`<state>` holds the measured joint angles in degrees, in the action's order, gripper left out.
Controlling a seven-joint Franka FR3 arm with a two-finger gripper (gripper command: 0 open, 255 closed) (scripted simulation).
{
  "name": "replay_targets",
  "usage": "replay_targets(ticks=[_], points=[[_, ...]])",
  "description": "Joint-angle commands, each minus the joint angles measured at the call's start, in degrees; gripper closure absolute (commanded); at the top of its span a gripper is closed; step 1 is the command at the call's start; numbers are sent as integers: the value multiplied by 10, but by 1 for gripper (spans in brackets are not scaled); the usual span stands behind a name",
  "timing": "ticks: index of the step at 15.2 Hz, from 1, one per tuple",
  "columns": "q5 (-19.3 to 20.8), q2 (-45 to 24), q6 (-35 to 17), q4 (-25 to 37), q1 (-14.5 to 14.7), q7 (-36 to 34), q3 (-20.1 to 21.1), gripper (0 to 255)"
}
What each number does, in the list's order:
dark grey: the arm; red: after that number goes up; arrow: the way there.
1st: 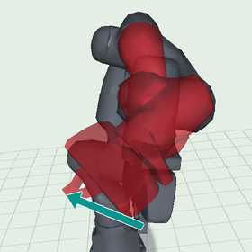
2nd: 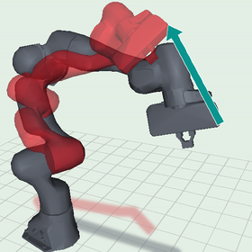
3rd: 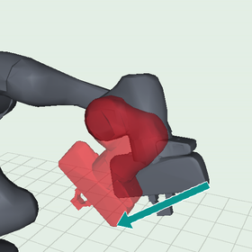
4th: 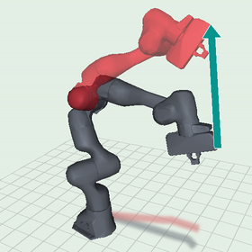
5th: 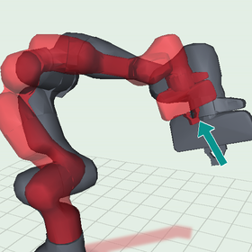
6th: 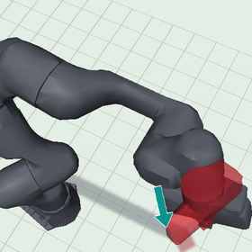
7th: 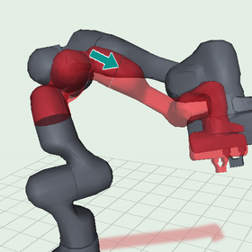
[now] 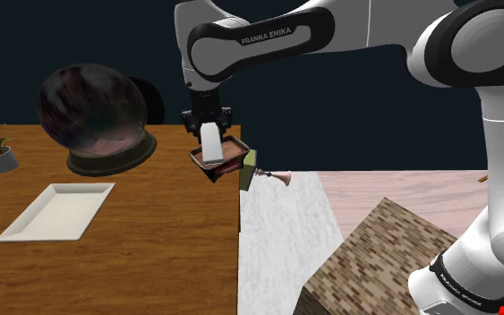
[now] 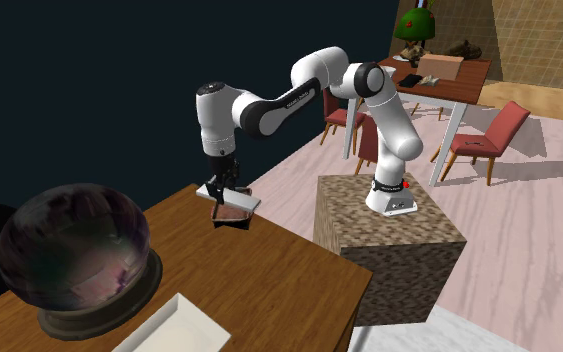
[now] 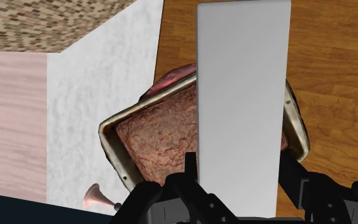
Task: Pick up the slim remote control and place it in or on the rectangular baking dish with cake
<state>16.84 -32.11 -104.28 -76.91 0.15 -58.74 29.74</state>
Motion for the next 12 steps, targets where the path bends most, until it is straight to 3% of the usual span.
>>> replay_targets(ticks=[1,6,10,12], points=[[0,0,0,0,0,0,0,0],[0,0,0,0,0,0,0,0],[-4,2,72,73,12,7,3,0],[-4,2,72,73,12,7,3,0]])
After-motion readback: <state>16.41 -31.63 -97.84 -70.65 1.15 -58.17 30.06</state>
